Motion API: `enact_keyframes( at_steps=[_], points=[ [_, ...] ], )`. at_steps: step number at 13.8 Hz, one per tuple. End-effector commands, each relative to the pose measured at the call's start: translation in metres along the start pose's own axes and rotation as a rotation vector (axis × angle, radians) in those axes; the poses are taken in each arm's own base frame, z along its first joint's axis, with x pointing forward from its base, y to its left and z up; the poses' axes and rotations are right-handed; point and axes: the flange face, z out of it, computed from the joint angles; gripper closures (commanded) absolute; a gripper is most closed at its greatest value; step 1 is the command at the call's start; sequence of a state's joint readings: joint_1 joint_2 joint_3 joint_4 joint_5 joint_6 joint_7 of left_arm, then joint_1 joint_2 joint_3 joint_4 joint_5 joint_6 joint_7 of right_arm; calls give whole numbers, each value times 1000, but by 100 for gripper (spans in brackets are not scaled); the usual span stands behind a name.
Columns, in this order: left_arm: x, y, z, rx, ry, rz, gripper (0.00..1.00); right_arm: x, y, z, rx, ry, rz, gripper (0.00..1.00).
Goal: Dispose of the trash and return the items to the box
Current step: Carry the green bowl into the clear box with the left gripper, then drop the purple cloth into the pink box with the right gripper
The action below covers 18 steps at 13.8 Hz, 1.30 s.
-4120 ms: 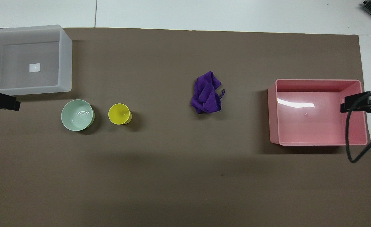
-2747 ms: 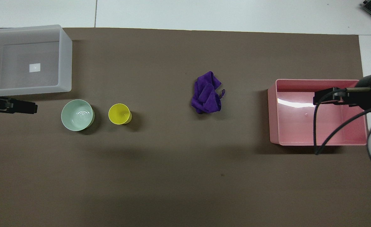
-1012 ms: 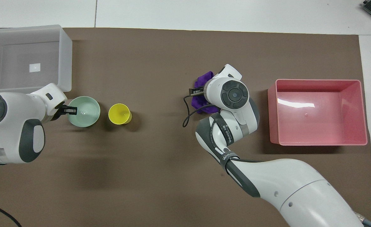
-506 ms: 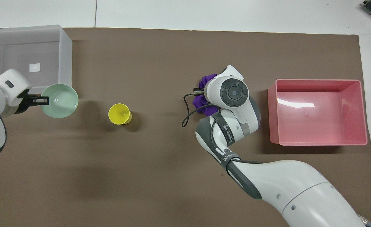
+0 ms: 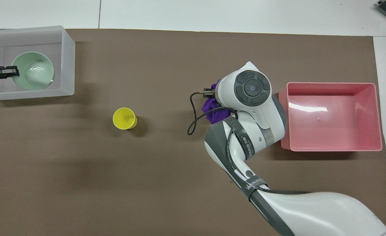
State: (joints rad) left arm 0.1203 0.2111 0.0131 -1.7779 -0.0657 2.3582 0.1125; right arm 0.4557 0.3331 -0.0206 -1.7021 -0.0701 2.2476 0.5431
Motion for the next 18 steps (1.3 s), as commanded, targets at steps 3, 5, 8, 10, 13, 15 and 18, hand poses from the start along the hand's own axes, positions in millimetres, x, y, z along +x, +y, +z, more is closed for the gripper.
enact_keyframes(
  at_steps=[3, 5, 8, 10, 13, 15, 18],
  points=[
    [69, -17, 53, -7, -10, -13, 100, -5, 39, -93, -27, 3, 52, 100],
    [75, -23, 85, -7, -15, -17, 100, 4, 76, -122, -36, 14, 78, 100],
    [64, -33, 105, 16, -40, -13, 100, 15, 141, -148, -58, -6, 77, 100],
    [52, -30, 123, 20, -48, -6, 100, 22, 181, -144, -77, -30, 63, 100],
    [22, -30, 144, 27, -43, -7, 100, 28, 258, -123, -83, -56, 51, 100],
    [18, -29, 144, 31, -37, -4, 76, 24, 300, -95, -91, -61, 68, 100],
    [28, -23, 134, 66, -35, 56, 0, 12, 340, -49, -98, -53, 69, 100]
  ],
)
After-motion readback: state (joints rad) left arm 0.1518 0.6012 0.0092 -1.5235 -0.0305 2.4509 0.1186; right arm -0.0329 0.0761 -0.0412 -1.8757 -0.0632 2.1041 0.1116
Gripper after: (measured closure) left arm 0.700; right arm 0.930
